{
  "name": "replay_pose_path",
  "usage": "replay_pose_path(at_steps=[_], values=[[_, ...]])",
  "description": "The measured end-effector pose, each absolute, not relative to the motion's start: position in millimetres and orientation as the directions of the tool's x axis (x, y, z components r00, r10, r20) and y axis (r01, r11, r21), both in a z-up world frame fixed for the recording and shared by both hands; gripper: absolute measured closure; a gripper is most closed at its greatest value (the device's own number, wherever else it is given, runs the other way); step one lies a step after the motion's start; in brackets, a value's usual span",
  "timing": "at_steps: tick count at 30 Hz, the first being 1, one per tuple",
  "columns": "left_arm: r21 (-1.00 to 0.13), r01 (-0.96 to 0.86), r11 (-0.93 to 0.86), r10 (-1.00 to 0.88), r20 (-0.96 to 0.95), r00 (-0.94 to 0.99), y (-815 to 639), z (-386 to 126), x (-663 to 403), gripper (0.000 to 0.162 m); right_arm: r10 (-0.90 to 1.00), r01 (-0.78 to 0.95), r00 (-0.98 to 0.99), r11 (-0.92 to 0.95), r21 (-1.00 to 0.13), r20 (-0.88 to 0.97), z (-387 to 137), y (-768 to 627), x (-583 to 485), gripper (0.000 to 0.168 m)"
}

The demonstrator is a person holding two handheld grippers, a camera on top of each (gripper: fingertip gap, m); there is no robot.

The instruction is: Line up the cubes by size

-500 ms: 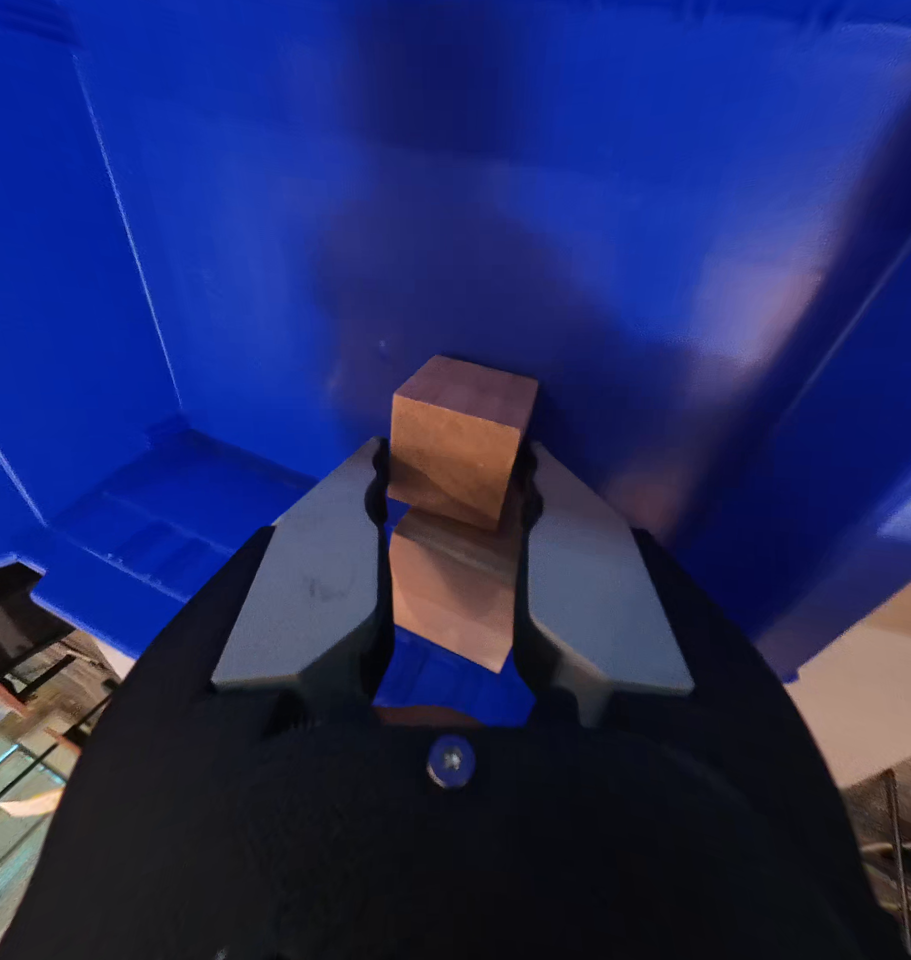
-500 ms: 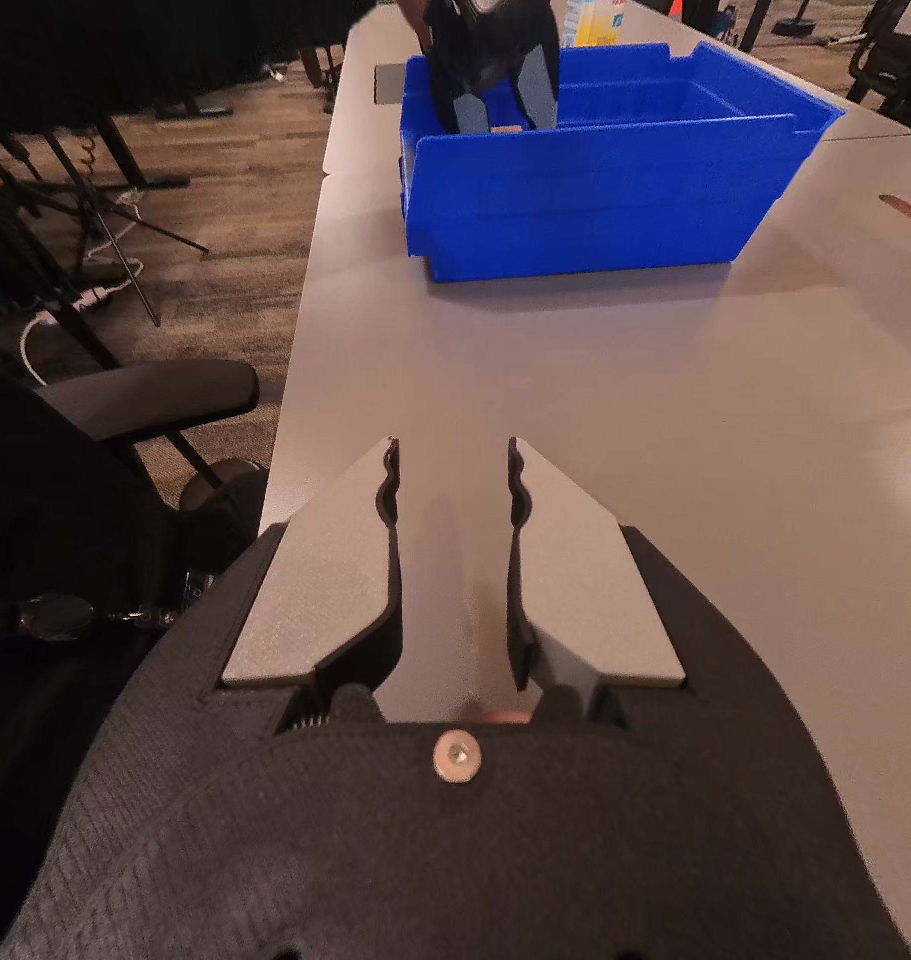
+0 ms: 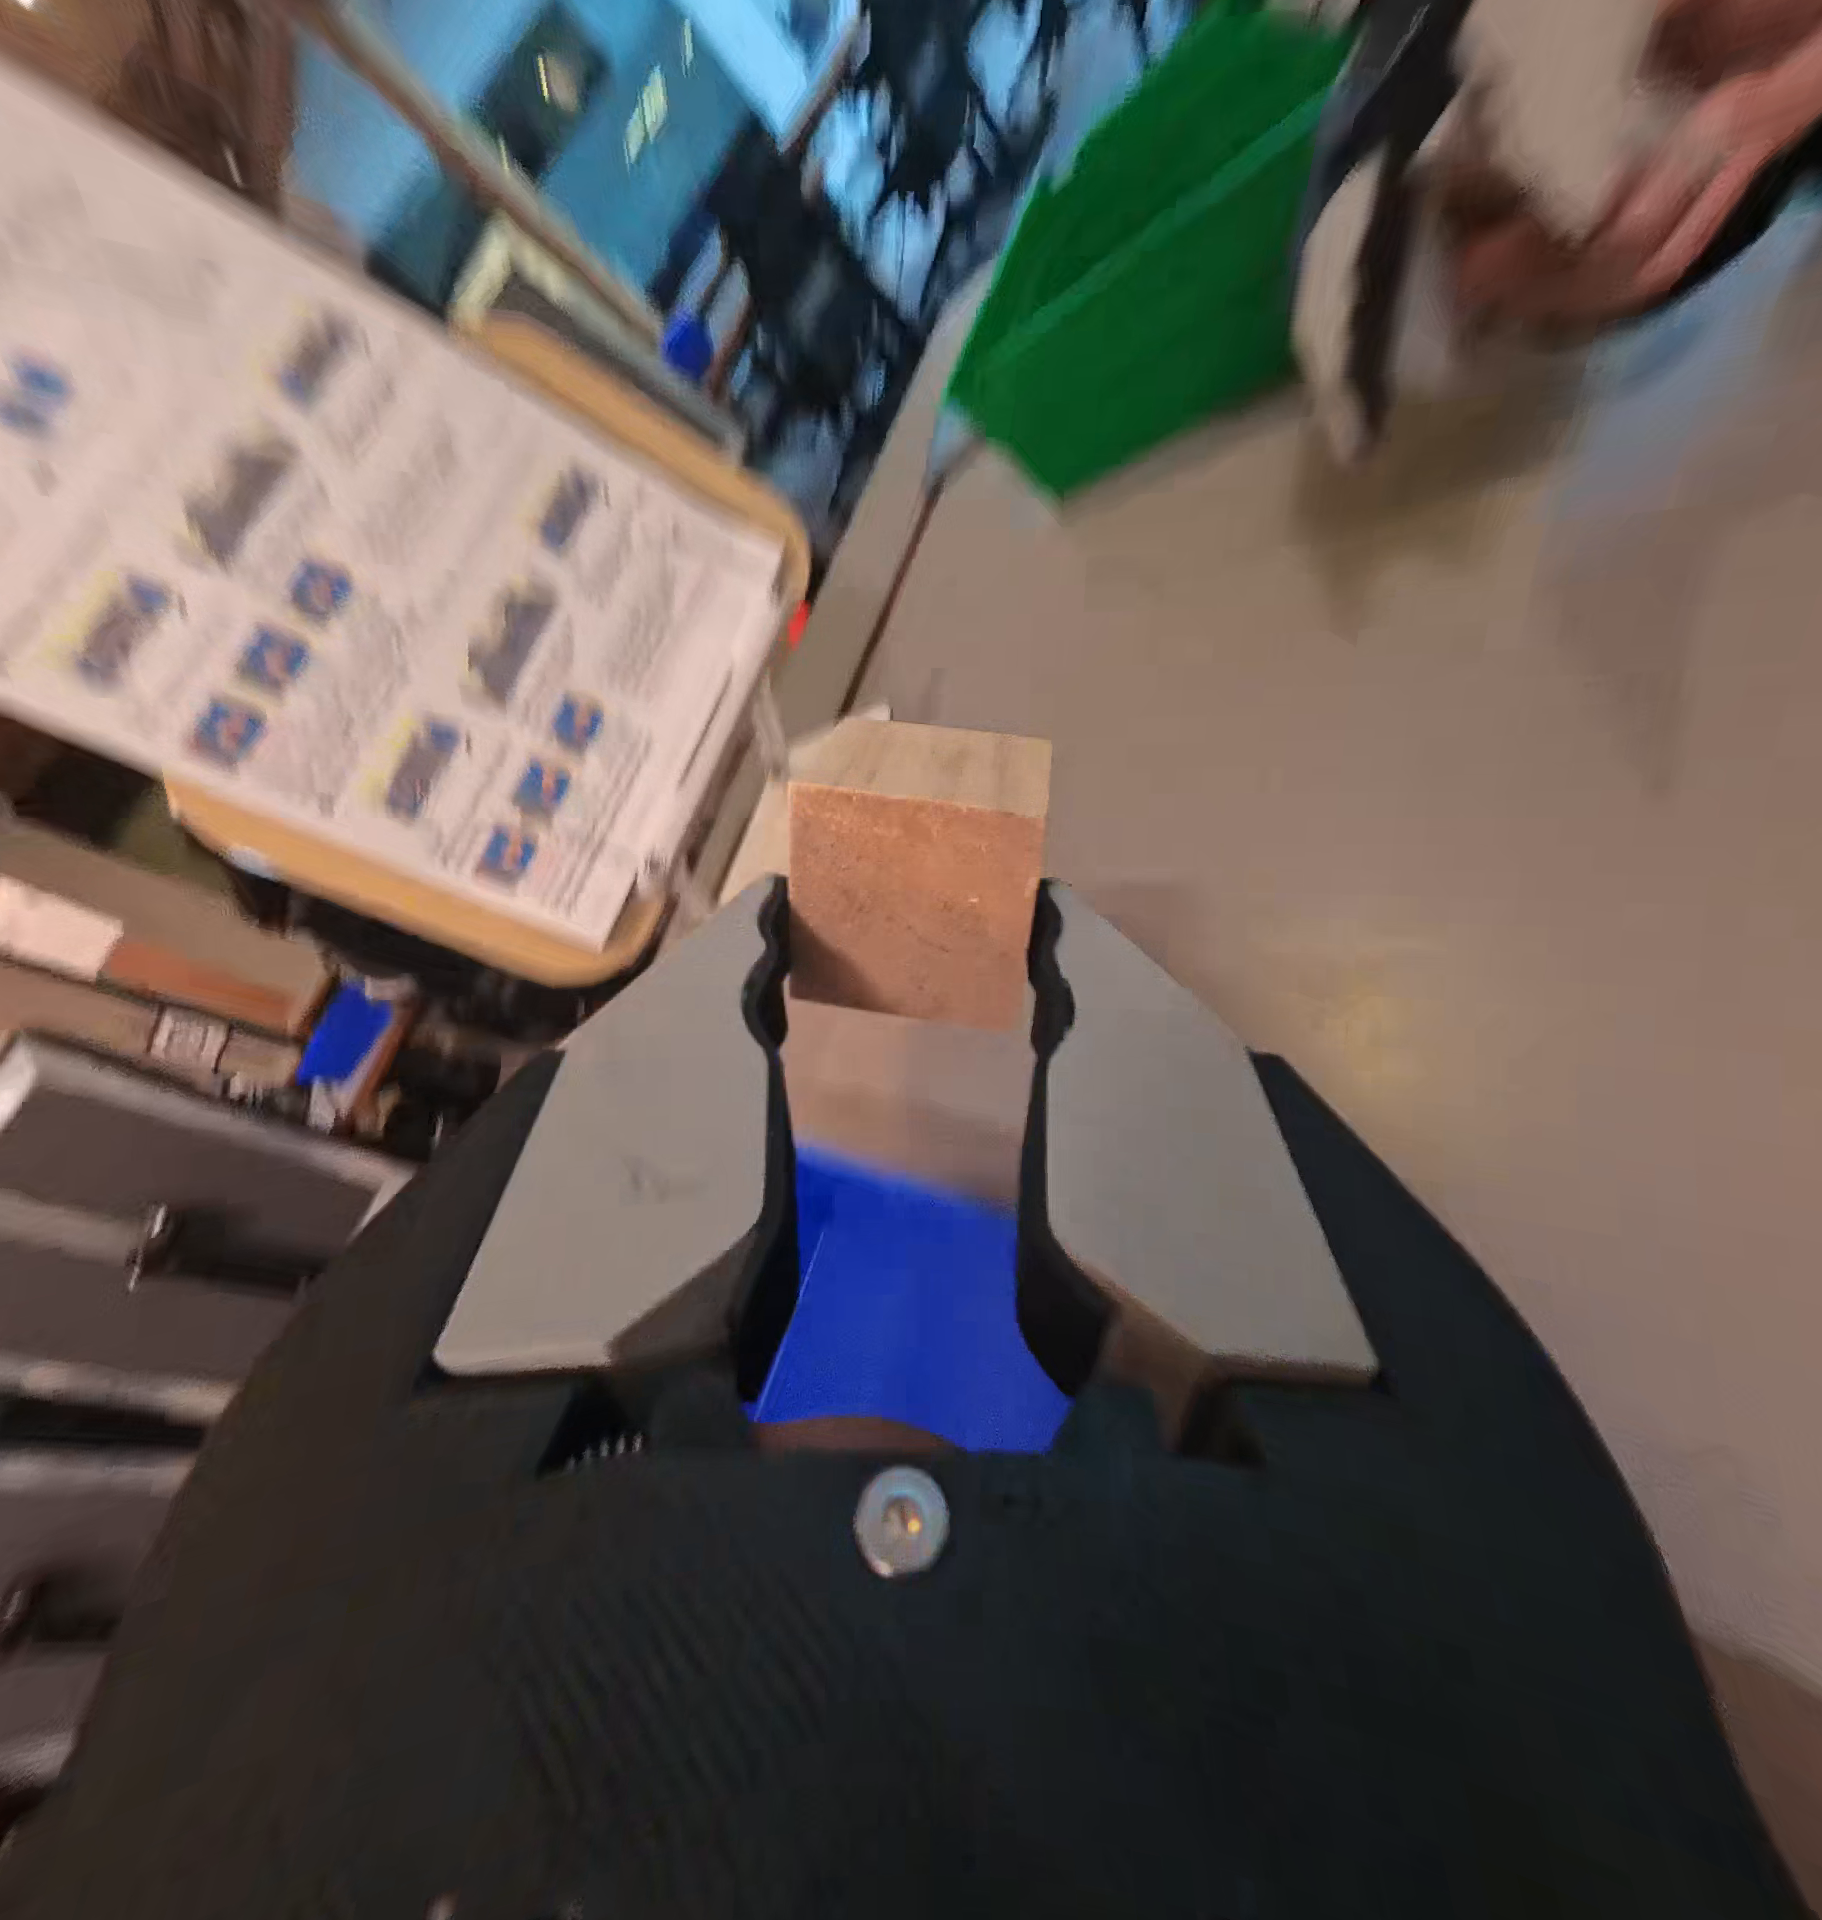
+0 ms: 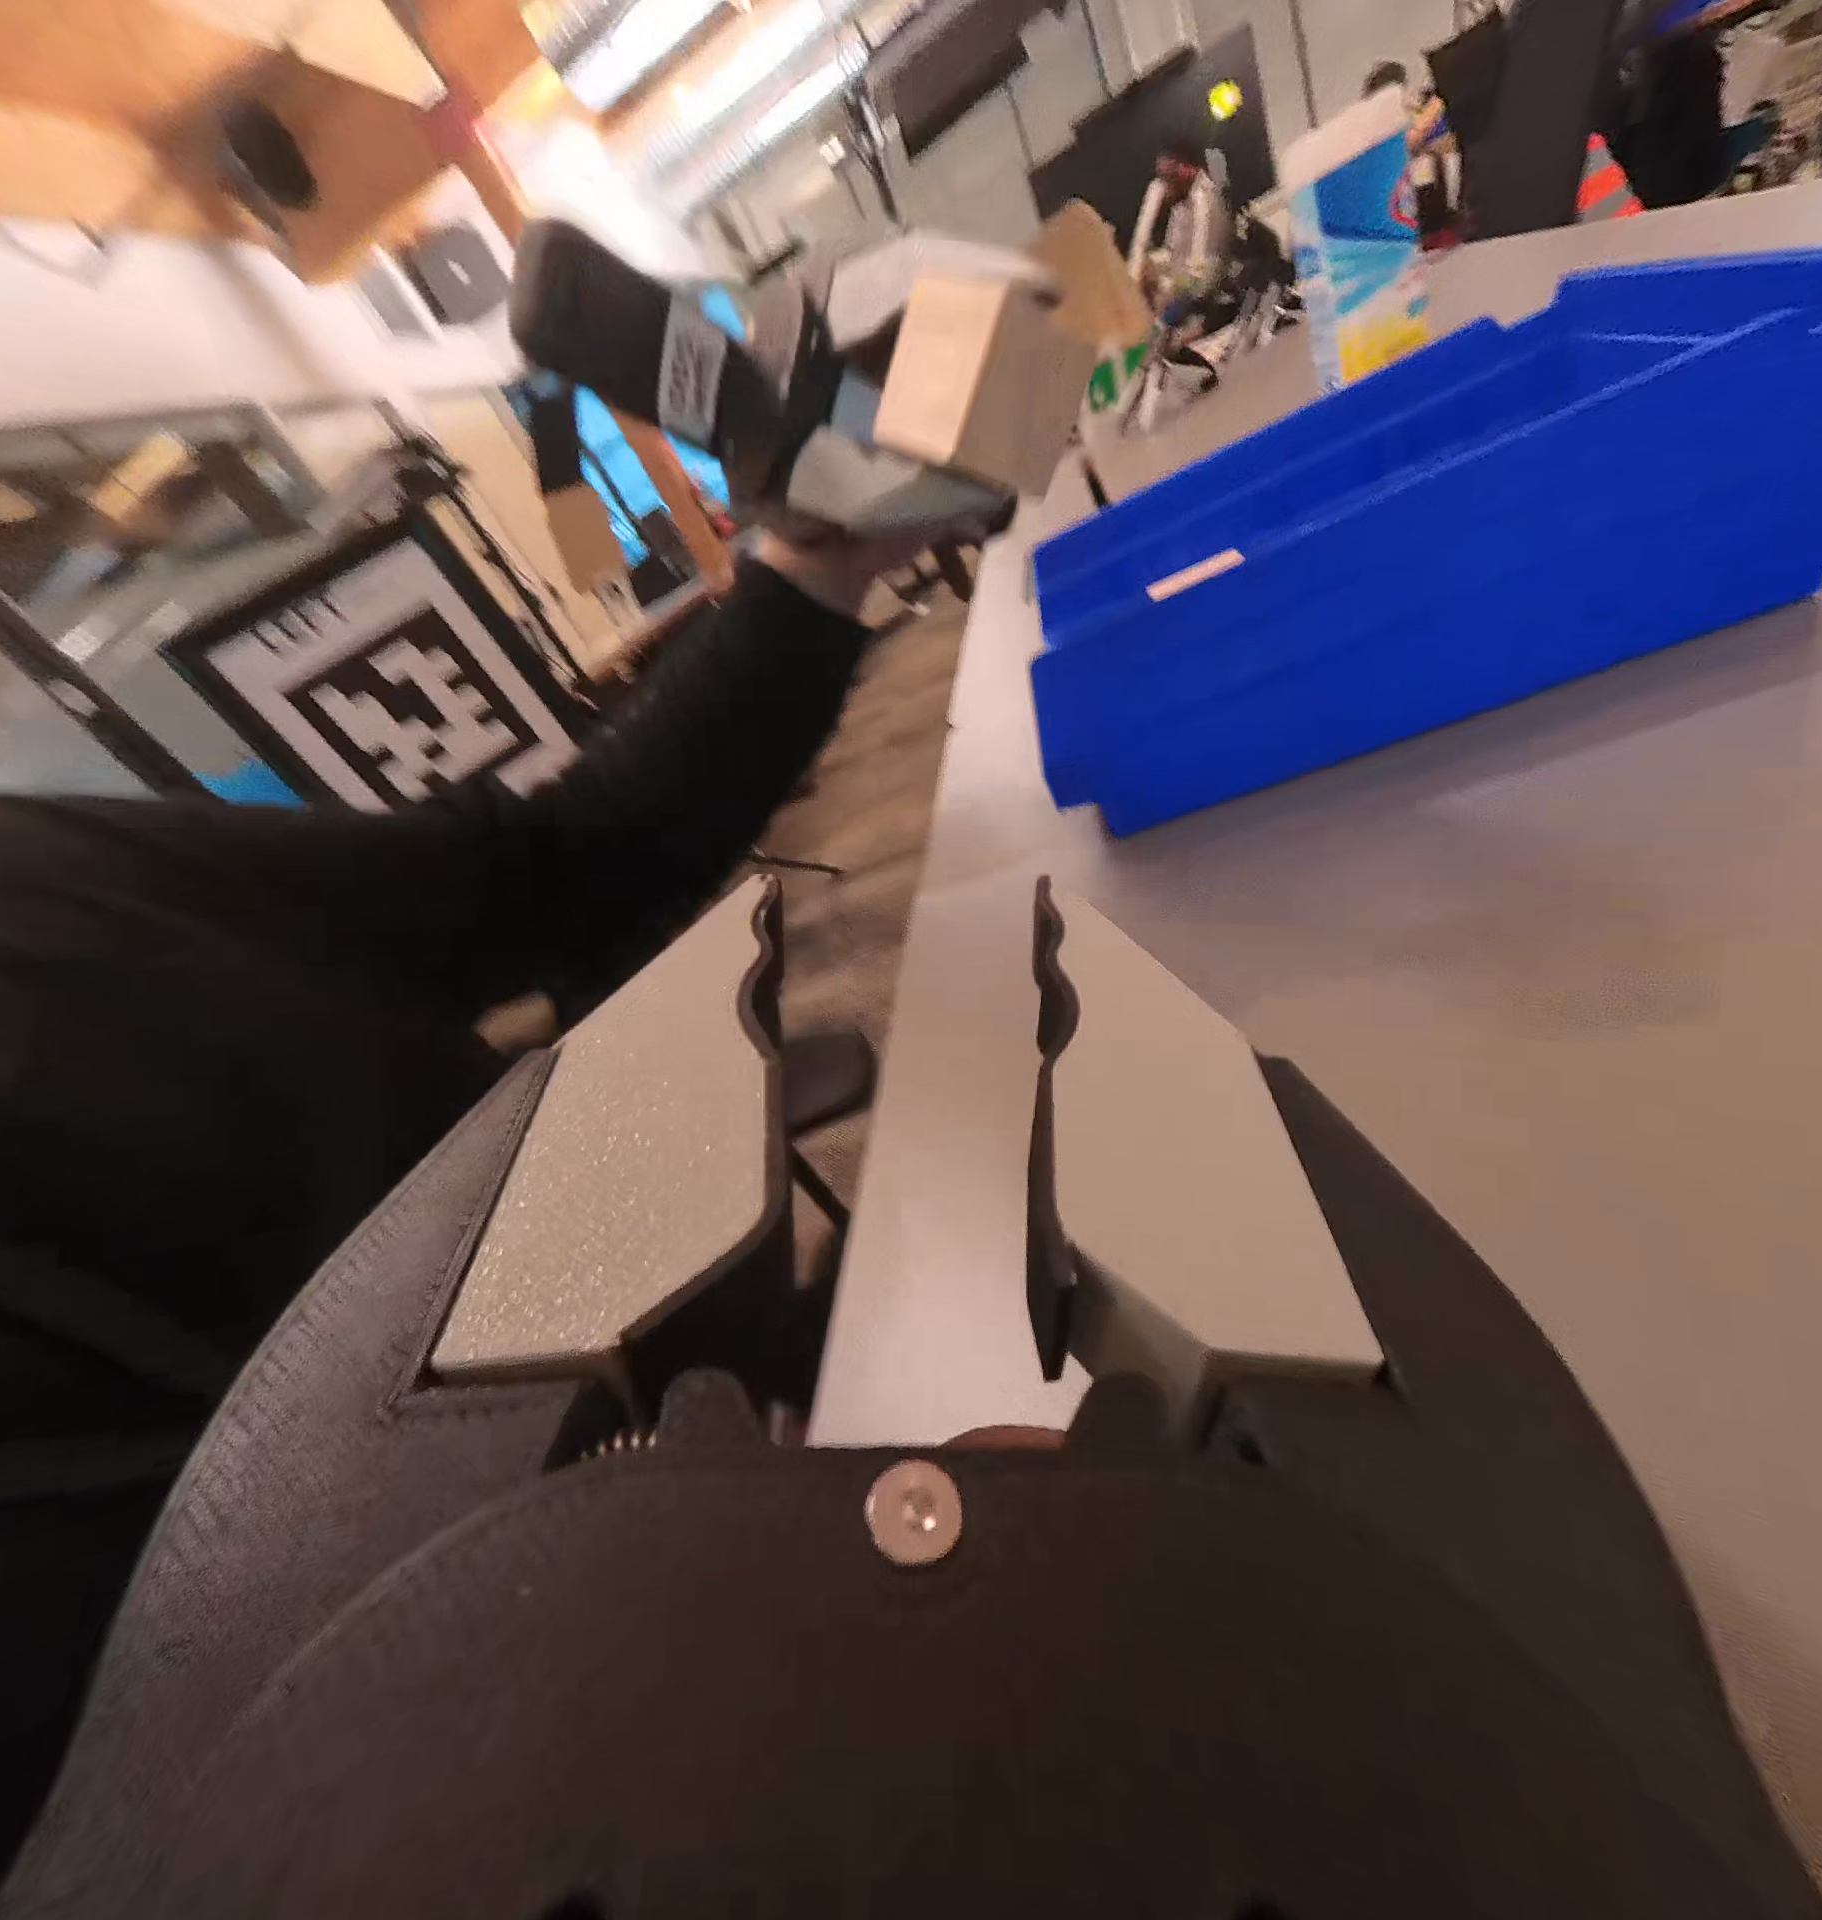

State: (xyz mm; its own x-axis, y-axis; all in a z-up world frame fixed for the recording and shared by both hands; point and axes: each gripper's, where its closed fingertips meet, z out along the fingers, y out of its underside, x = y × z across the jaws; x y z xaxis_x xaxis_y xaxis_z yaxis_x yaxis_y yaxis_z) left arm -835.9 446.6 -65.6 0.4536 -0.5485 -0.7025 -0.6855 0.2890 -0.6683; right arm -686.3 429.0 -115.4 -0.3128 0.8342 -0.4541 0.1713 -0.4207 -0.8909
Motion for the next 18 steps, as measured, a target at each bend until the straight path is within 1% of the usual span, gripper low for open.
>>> replay_pose_path(at_steps=[3,5,7,10,12,14,18], values=[[-0.679,-0.588,0.438,-0.553,-0.720,0.419,420,-52,-777,0.118,0.732,0.145,-0.406,-0.539,-0.830,-0.547,-89,422,-693,0.121],[-0.675,-0.537,0.506,-0.558,-0.731,0.393,406,-49,-746,0.118,0.661,0.158,-0.466,-0.592,-0.790,-0.588,-75,413,-698,0.116],[-0.669,-0.507,0.544,-0.565,-0.739,0.368,398,-50,-723,0.118,0.612,0.183,-0.507,-0.612,-0.770,-0.607,-67,403,-702,0.112],[-0.657,-0.501,0.563,-0.570,-0.748,0.341,398,-57,-704,0.118,0.596,0.204,-0.519,-0.610,-0.765,-0.613,-64,393,-709,0.110],[-0.660,-0.502,0.559,-0.583,-0.743,0.328,401,-62,-698,0.118,0.600,0.201,-0.518,-0.608,-0.768,-0.610,-64,391,-711,0.113],[-0.668,-0.499,0.552,-0.591,-0.736,0.330,404,-65,-696,0.118,0.573,0.188,-0.548,-0.625,-0.758,-0.609,-60,389,-708,0.128],[-0.686,-0.492,0.537,-0.605,-0.719,0.342,408,-71,-696,0.118,0.573,0.186,-0.526,-0.644,-0.742,-0.629,-66,394,-708,0.128]])
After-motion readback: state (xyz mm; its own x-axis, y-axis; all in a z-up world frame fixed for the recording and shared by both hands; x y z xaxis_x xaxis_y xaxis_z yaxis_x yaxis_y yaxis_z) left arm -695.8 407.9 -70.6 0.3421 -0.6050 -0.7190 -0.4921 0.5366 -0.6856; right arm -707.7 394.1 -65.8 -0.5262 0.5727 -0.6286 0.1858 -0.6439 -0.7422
